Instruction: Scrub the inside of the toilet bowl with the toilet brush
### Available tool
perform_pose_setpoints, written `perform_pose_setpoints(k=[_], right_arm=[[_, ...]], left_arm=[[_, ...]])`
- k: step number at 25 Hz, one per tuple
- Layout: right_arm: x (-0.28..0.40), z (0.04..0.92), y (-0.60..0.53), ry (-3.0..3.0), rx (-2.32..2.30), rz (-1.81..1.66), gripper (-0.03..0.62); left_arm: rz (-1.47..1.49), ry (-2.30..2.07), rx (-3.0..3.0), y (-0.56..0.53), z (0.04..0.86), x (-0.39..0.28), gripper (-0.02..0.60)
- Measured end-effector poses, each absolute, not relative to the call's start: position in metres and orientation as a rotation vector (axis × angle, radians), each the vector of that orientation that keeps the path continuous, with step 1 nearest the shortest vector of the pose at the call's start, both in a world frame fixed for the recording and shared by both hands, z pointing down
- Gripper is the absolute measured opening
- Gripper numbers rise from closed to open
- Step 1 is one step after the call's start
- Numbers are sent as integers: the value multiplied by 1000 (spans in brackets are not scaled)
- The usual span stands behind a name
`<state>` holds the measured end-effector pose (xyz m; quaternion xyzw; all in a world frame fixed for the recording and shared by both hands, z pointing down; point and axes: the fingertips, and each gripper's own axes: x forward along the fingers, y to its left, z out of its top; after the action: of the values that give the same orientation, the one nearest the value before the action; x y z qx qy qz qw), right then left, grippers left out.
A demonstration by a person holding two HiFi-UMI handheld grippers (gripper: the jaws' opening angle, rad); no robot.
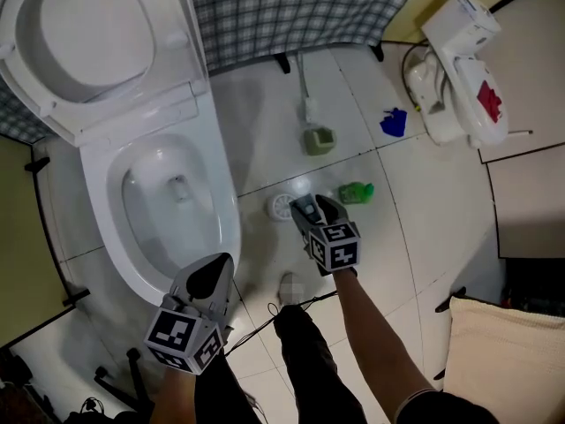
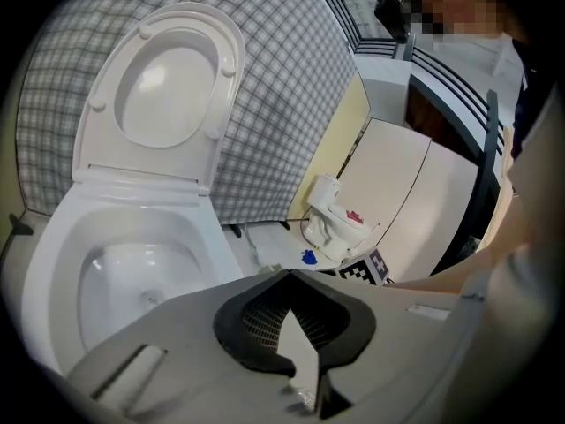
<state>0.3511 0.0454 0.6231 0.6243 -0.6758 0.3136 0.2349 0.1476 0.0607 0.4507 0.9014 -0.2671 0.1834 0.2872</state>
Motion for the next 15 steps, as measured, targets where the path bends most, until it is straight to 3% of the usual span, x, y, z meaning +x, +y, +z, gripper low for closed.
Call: perform_pose_setpoints(k=[9, 10, 15], right_arm=[[353, 666, 31, -1795, 1748, 875, 280], [355, 666, 28, -1798, 1763, 867, 250], [357, 665, 21, -1787, 1728, 803, 222]], left_arm=[[459, -743, 2390, 54, 458, 147, -5], [459, -742, 2392, 54, 458, 147, -5], [456, -752, 2378, 54, 458, 144, -5]])
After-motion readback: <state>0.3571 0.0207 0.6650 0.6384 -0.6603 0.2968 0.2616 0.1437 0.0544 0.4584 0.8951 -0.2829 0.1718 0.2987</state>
